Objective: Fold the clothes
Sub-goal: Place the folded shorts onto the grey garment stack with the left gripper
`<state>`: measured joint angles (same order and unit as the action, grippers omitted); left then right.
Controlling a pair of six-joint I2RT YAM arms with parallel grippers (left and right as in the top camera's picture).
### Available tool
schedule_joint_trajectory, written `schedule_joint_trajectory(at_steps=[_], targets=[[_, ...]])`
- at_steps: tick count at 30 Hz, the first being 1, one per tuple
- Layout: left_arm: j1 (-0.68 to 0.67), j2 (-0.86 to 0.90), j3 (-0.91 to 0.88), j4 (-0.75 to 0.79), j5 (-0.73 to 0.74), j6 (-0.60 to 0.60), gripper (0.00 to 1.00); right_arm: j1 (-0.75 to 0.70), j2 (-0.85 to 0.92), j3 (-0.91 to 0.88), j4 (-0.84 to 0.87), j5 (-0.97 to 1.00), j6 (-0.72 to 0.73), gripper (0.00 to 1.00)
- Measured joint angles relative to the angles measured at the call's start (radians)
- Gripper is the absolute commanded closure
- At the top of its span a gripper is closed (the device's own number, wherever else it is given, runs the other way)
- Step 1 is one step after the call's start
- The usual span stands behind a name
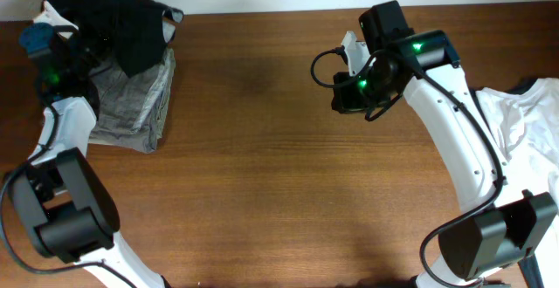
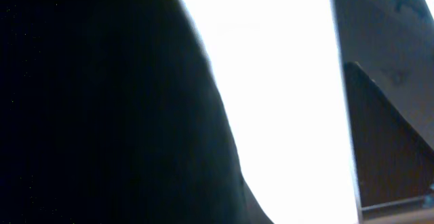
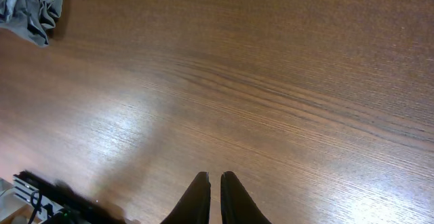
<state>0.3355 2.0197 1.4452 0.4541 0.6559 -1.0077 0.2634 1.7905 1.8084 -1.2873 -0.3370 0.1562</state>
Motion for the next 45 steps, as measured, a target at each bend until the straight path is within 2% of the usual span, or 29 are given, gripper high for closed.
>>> schedule_joint_trajectory(at_steps=[4, 8, 10, 15, 17, 21, 22, 24, 26, 27, 28, 29, 30, 33, 37, 40, 41, 42, 43, 44, 45], targets=[[0.033, 0.051, 0.005, 0.004, 0.013, -0.001, 1.00, 0.000, 0.000, 0.000, -0.001, 0.000, 0.000, 0.88], [0.085, 0.053, 0.006, 0.005, 0.089, -0.004, 0.99, 0.000, 0.000, 0.000, -0.001, 0.000, 0.000, 0.87], [0.116, 0.053, 0.012, -0.064, 0.142, 0.001, 0.99, 0.000, 0.000, 0.000, 0.000, 0.000, 0.000, 0.88], [0.155, 0.053, 0.028, -0.430, 0.175, 0.135, 0.99, 0.000, 0.000, 0.000, 0.000, 0.000, 0.000, 0.87], [0.173, 0.048, 0.040, -0.669, 0.112, 0.244, 0.99, 0.000, 0.000, 0.000, -0.002, 0.000, 0.000, 0.86], [0.183, -0.020, 0.037, -0.917, -0.031, 0.379, 0.99, 0.000, 0.000, 0.000, 0.000, 0.008, -0.002, 0.86], [0.181, -0.062, 0.037, -0.967, -0.075, 0.404, 0.89, 0.000, 0.000, 0.000, -0.002, 0.012, -0.002, 0.86], [0.177, -0.135, 0.037, -1.056, -0.163, 0.433, 0.85, 0.000, 0.000, 0.000, -0.002, 0.018, -0.002, 0.86], [0.177, -0.176, 0.038, -1.126, -0.254, 0.459, 0.71, 0.000, 0.000, 0.000, -0.002, 0.020, -0.003, 0.86], [0.178, -0.178, 0.038, -1.139, -0.280, 0.468, 0.61, 0.000, 0.000, 0.000, -0.002, 0.022, -0.003, 0.86], [0.181, -0.178, 0.038, -1.151, -0.304, 0.476, 0.46, 0.000, 0.000, 0.000, -0.002, 0.023, -0.002, 0.86], [0.189, -0.178, 0.038, -1.159, -0.324, 0.498, 0.04, 0.000, 0.000, 0.000, -0.003, 0.023, -0.002, 0.86], [0.214, -0.182, 0.037, -1.169, -0.344, 0.523, 0.01, 0.000, 0.000, 0.000, -0.003, 0.023, -0.002, 0.86], [0.237, -0.226, 0.037, -1.182, -0.354, 0.581, 0.01, 0.000, 0.000, 0.000, -0.004, 0.024, -0.003, 0.86], [0.269, -0.393, 0.037, -1.206, -0.370, 0.640, 0.01, 0.000, 0.000, 0.000, -0.003, 0.024, -0.006, 0.86], [0.267, -0.457, 0.037, -1.206, -0.377, 0.676, 0.01, 0.000, 0.000, 0.000, -0.002, 0.024, -0.008, 0.85], [0.264, -0.456, 0.037, -1.204, -0.377, 0.690, 0.20, 0.000, 0.000, 0.000, 0.002, 0.024, -0.009, 0.85], [0.257, -0.445, 0.037, -1.199, -0.380, 0.718, 0.49, 0.000, 0.000, 0.000, 0.009, 0.024, -0.010, 0.85], [0.247, -0.434, 0.037, -1.195, -0.381, 0.748, 0.66, 0.000, 0.000, 0.000, 0.012, 0.024, -0.011, 0.84], [0.229, -0.414, 0.037, -1.188, -0.384, 0.793, 0.87, 0.000, 0.000, 0.000, 0.018, 0.024, -0.011, 0.84], [0.206, -0.387, 0.037, -1.178, -0.384, 0.832, 1.00, 0.000, 0.000, 0.000, 0.022, 0.024, -0.011, 0.85]])
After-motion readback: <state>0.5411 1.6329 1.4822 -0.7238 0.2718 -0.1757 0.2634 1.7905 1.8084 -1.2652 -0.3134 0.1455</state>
